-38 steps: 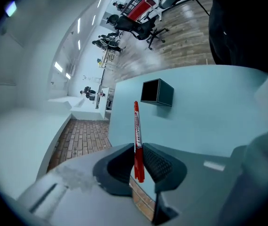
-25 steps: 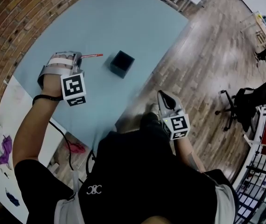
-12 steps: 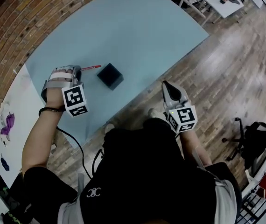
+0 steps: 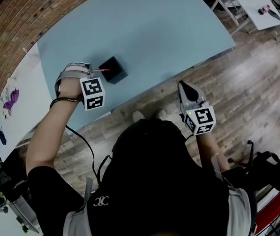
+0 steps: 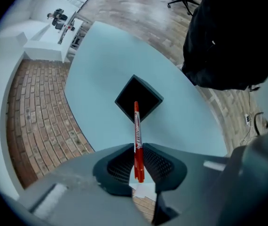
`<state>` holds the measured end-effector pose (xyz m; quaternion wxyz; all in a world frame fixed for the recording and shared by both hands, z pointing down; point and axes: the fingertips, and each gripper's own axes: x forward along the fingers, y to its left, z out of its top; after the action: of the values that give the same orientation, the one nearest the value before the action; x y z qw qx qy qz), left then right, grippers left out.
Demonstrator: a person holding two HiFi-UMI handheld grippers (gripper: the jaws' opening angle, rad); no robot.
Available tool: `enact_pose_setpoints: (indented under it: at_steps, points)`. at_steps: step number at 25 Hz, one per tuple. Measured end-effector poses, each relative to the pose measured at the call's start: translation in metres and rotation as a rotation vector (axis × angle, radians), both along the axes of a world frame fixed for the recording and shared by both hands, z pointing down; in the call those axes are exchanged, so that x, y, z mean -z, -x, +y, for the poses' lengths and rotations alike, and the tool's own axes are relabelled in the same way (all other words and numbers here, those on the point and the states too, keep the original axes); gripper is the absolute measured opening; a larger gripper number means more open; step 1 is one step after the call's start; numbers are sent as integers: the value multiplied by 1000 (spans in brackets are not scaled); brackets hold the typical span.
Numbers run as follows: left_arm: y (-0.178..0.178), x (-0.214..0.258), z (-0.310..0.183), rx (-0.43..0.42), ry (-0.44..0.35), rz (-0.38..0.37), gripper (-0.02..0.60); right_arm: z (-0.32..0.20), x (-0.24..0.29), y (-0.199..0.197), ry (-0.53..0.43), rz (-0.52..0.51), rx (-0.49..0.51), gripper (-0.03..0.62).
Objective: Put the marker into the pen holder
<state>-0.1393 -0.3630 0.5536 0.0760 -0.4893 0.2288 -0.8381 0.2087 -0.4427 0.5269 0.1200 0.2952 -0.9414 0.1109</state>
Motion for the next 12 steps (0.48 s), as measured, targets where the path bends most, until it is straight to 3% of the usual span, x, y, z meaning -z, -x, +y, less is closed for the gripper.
enact_pose_setpoints:
  at_steps: [6,12]
  points:
    - [-2,-8,-13,-16,78,-94,63,7,1,13,61,-96,-11,6]
    - [-7,-33,-15,-46,194,-127,63,-4,-4,1,69,-104,-31,6]
